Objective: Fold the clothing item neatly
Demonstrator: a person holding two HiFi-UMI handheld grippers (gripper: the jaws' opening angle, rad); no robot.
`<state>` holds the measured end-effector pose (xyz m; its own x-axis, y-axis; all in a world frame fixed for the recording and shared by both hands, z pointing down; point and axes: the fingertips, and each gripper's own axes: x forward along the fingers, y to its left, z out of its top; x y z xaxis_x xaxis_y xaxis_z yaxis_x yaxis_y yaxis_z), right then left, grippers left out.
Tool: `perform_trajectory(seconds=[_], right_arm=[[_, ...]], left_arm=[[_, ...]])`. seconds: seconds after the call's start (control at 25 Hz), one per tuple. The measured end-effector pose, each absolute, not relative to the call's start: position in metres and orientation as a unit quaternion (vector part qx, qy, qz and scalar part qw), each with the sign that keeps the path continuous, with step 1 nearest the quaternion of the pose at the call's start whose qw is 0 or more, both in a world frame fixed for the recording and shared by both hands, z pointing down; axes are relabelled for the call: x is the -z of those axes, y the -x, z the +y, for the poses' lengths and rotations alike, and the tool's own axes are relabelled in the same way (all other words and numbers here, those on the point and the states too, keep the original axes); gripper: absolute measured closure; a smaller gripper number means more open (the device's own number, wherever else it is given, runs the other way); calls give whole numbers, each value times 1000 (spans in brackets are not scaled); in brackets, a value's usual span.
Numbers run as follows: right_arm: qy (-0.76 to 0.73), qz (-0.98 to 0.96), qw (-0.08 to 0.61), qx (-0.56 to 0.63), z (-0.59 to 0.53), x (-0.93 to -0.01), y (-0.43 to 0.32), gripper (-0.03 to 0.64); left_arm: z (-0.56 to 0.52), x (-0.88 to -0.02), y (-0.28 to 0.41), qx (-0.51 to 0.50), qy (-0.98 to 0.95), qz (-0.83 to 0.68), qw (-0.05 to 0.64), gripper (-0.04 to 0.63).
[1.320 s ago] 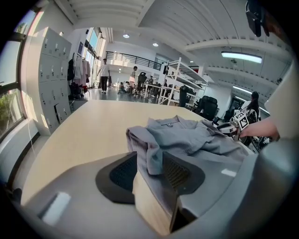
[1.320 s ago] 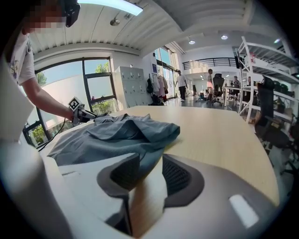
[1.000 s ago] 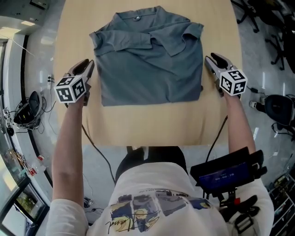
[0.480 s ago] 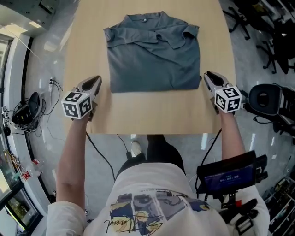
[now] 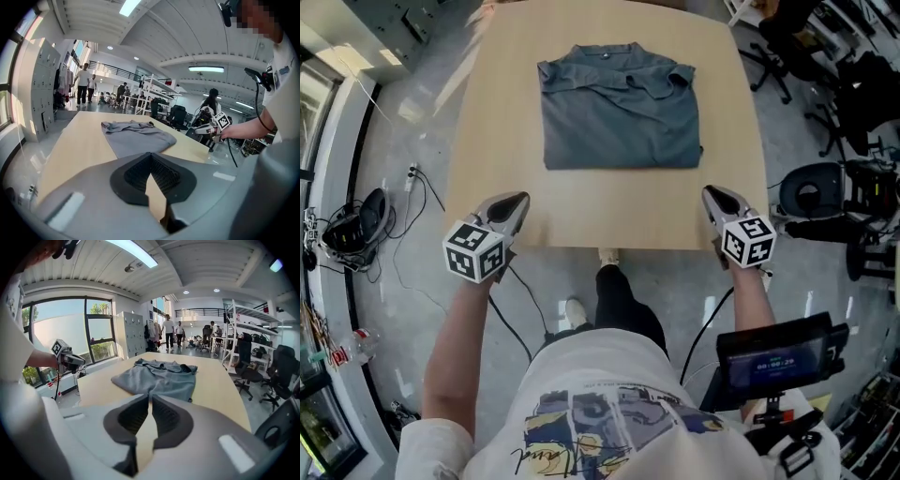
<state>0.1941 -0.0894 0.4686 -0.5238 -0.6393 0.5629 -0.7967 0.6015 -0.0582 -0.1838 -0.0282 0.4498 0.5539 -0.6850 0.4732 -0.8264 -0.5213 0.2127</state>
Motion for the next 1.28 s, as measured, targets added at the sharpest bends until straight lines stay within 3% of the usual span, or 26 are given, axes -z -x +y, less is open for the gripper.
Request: perform_trajectory(seconds=[0.6,1.28], right_arm=[[-402,-884,213,-110,78,-397,-132,594],[-363,-906,204,-81,154,-365,-125,594]], left_arm=[[134,-384,146,-150,-898,-382,157,588],[193,-343,92,-142,-910,-370,125,588]])
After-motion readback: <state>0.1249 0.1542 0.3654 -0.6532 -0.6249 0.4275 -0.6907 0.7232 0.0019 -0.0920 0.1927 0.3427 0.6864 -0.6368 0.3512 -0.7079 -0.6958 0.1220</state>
